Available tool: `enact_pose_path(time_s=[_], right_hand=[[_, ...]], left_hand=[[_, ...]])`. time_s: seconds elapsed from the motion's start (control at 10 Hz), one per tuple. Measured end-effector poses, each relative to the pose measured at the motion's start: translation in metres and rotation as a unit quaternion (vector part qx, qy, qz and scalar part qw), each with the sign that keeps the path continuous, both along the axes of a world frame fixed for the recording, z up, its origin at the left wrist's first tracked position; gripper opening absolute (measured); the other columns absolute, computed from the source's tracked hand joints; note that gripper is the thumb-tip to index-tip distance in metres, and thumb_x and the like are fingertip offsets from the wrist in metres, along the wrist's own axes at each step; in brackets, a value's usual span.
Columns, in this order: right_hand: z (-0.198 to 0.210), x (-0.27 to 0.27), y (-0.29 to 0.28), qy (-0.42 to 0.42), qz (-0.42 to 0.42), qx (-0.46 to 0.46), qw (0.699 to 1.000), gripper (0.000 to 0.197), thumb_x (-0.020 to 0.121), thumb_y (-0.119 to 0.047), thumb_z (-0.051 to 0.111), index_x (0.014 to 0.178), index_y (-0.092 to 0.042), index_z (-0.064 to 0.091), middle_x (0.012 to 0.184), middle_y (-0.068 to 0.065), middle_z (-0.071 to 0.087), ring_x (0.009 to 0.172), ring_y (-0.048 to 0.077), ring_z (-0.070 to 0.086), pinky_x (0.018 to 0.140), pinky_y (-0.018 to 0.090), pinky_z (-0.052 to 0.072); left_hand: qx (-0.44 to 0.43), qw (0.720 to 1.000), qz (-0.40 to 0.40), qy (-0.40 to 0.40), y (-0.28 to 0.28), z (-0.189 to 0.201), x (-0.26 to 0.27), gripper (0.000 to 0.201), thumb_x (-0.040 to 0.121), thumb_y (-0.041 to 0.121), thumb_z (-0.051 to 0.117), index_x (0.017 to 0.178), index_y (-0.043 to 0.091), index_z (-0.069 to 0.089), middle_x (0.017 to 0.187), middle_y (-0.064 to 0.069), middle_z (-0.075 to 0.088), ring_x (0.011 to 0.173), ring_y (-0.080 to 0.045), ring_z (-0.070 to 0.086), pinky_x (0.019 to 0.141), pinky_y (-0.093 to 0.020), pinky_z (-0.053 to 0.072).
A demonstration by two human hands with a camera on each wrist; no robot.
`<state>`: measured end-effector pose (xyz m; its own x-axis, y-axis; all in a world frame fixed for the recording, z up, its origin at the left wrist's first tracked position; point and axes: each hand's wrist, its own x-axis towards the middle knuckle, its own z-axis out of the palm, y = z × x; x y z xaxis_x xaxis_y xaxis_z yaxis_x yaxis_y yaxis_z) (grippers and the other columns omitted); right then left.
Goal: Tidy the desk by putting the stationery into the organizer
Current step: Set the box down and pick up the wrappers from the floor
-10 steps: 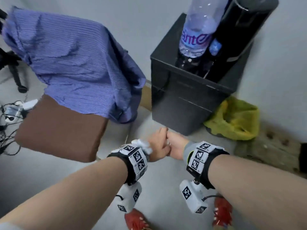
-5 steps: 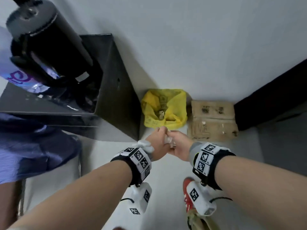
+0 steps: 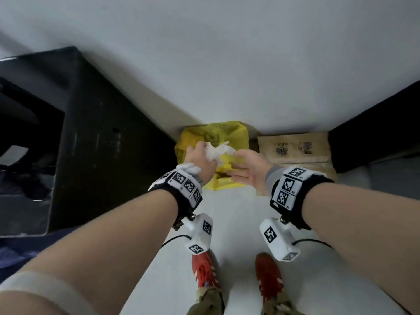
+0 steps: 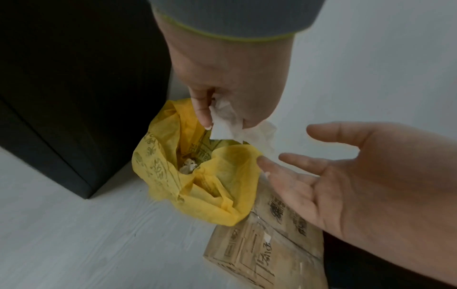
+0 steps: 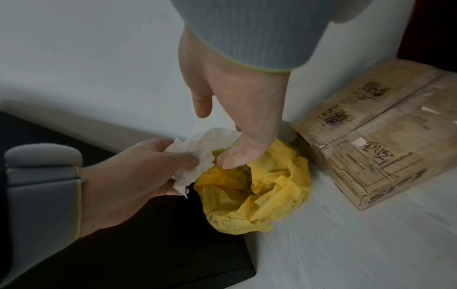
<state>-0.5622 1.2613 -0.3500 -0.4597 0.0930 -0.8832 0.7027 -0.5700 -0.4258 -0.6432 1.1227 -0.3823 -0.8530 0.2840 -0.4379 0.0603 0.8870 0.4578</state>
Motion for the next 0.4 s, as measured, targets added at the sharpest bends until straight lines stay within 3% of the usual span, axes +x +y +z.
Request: enact_pose_path(time_s=[0.1,0.2,0.3,0.4], right_hand=[[-0.021,-0.006,0.006,-0.017,-0.012,-0.006,1.000,0.038,0.095,-0.029,0.059,0.130,-0.016,0.053,0.125,0.010,0.062,0.096,0.023,0.070,0.089,0.038,0.057],[-0.033,-0.006,0.012,-0.037,-0.030,-0.001,0.999,0.034,0.095,-0.027,0.058,0.127,-0.015,0.056,0.122,0.010,0.066,0.095,0.023,0.070,0.087,0.037,0.057],[-0.036,-0.006,0.018,-0.044,-0.047,0.012,0.998,0.027,0.095,-0.026,0.058,0.120,-0.015,0.058,0.116,0.010,0.067,0.094,0.024,0.070,0.084,0.037,0.058],[-0.033,-0.008,0.025,-0.050,-0.050,0.029,0.997,0.029,0.095,-0.026,0.057,0.122,-0.014,0.058,0.110,0.008,0.067,0.089,0.022,0.071,0.075,0.034,0.058]], left_hand=[[-0.010,1.000,-0.003,0.005,0.002,-0.018,-0.020,0.054,0.085,0.025,0.061,0.137,0.025,0.047,0.125,-0.010,0.050,0.098,-0.028,0.057,0.080,-0.036,0.048],[-0.027,0.999,-0.019,0.003,0.007,-0.027,-0.028,0.066,0.083,0.038,0.067,0.141,0.022,0.041,0.125,-0.011,0.051,0.104,-0.032,0.058,0.080,-0.038,0.046],[-0.079,0.997,-0.023,-0.013,0.014,-0.031,-0.028,0.094,0.070,0.076,0.054,0.143,0.021,0.033,0.128,-0.013,0.049,0.104,-0.034,0.056,0.086,-0.045,0.046],[-0.123,0.992,-0.008,-0.041,0.023,-0.023,-0.026,0.087,0.084,0.071,0.048,0.152,0.020,0.026,0.141,-0.015,0.041,0.117,-0.039,0.051,0.096,-0.049,0.043]])
